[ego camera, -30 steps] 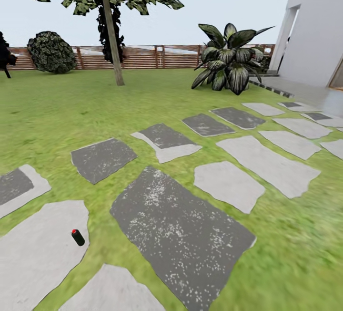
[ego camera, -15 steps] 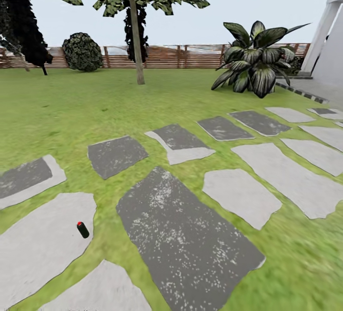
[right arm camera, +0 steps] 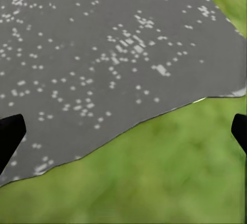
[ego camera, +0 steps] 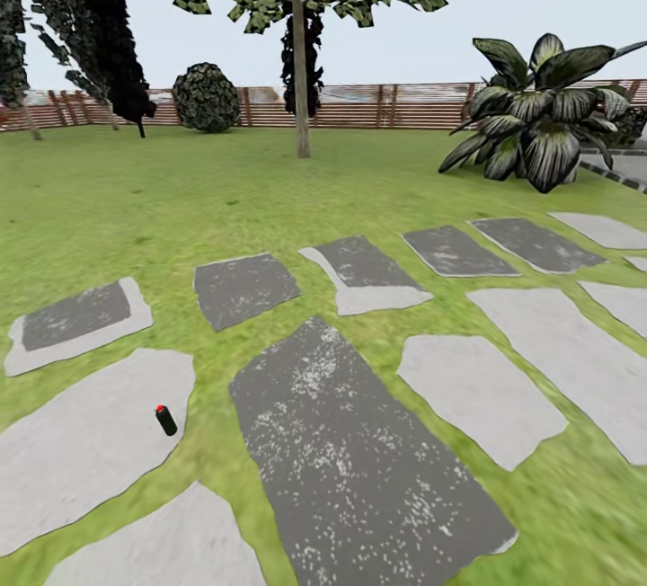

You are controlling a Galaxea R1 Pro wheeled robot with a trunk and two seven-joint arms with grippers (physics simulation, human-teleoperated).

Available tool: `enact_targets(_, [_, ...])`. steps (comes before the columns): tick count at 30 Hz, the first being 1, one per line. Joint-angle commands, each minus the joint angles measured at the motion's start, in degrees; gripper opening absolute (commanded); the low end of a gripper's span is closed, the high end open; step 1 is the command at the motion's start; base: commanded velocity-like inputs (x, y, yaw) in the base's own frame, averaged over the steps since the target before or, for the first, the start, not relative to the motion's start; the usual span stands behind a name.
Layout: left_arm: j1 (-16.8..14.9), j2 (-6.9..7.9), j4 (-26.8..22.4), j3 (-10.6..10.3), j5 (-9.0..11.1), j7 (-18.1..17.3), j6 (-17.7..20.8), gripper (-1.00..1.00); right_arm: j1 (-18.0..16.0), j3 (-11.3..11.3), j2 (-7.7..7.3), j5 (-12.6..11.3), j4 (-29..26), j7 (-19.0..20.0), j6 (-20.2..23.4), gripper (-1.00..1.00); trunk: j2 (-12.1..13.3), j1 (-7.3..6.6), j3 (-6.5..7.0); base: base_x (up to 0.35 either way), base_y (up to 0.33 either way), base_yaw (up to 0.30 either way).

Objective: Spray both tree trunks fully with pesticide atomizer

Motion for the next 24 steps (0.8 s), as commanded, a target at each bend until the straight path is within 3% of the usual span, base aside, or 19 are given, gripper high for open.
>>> enact_targets(1, [0.0,0.00,0.0,0.0,0.0,0.0,0.0,1.00,0.0,0.0,0.00,0.0,0.0,0.0,0.0,1.00,0.0,0.00,0.00,0.100,-0.272,0.278])
enact_targets(24, [0.0,0.00,0.0,0.0,0.0,0.0,0.0,1.00,0.0,0.0,0.09,0.0,0.0,0.0,0.0,1.00,0.0,0.00,0.00,0.138,-0.272,0.278])
